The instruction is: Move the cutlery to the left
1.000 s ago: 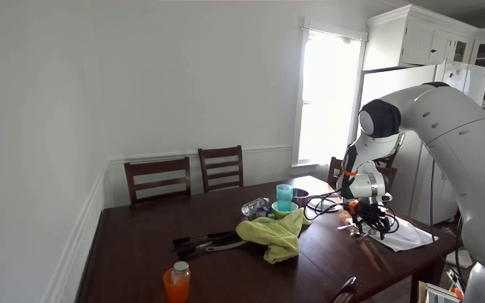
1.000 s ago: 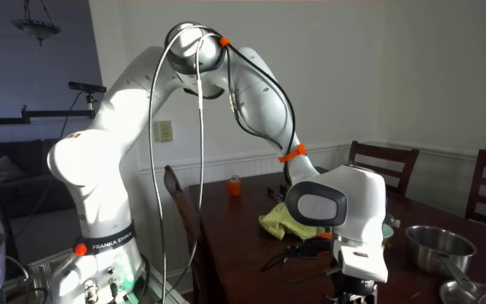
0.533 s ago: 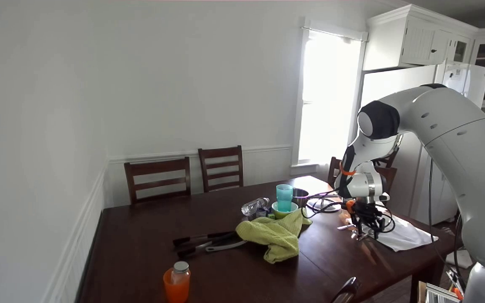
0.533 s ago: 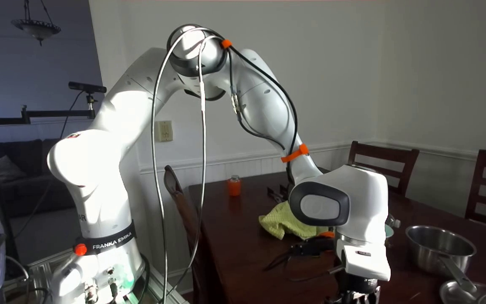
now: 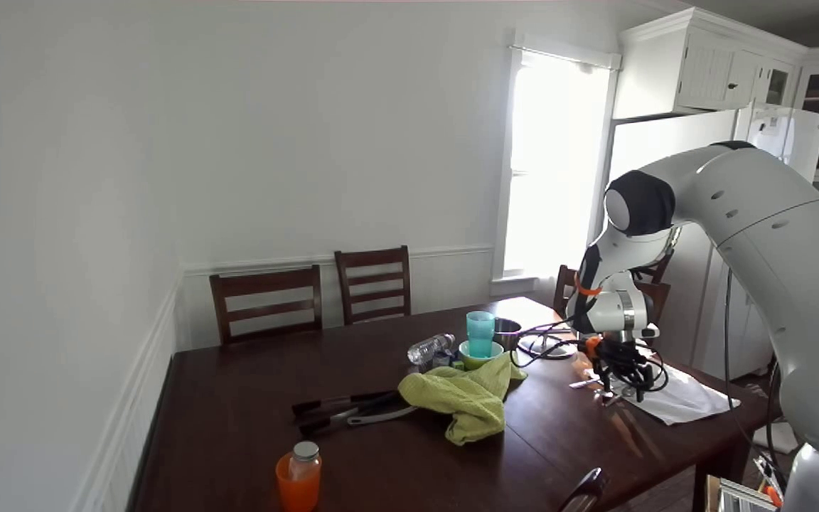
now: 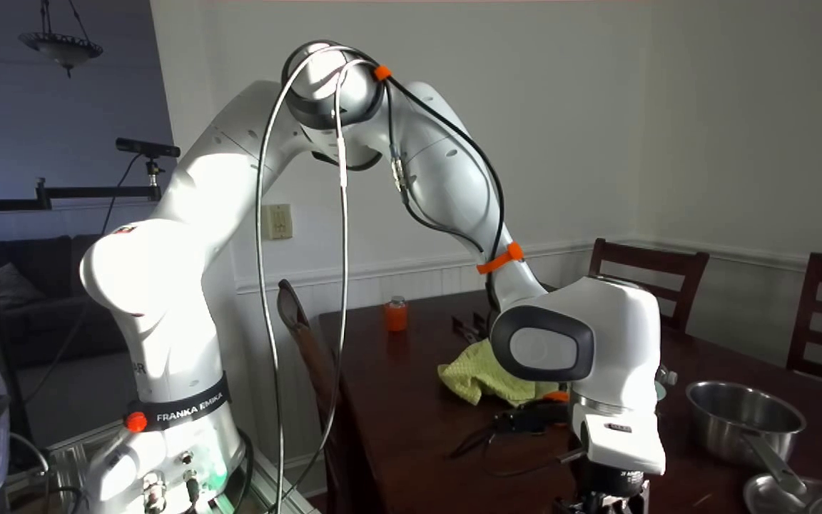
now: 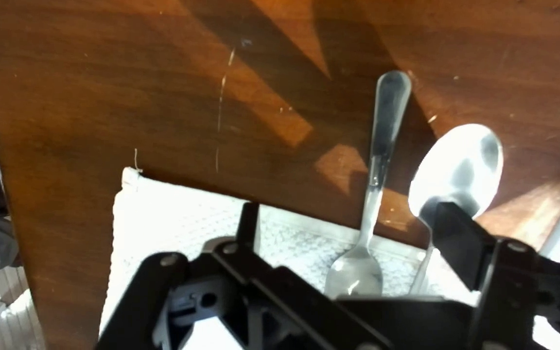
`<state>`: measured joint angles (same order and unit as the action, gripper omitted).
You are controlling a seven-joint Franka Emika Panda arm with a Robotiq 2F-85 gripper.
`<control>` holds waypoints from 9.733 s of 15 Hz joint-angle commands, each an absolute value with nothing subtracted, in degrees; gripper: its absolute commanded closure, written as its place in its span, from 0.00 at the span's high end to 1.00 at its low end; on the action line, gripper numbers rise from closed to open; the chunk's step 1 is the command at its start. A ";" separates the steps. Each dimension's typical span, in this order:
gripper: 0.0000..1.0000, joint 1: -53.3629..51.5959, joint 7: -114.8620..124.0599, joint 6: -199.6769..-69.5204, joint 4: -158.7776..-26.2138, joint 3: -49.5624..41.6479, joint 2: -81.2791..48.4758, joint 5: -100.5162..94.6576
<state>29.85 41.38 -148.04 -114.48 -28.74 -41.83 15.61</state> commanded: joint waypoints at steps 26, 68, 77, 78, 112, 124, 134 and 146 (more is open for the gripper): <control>0.30 29.91 42.66 -144.94 -111.65 -29.61 -43.92 16.47; 0.02 20.37 6.40 -157.73 -133.04 -19.66 -24.55 12.27; 0.02 22.73 -2.14 -165.35 -137.73 -15.82 -24.49 12.42; 0.02 23.52 -3.28 -165.64 -138.03 -14.96 -24.53 12.66; 1.00 22.71 9.71 -166.77 -135.86 -23.32 -20.39 12.21; 1.00 22.25 15.09 -167.31 -135.06 -26.45 -22.40 12.84; 1.00 21.64 35.81 -163.14 -122.78 -32.70 -37.00 17.73; 0.71 28.32 41.62 -156.60 -111.31 -29.55 -46.02 19.44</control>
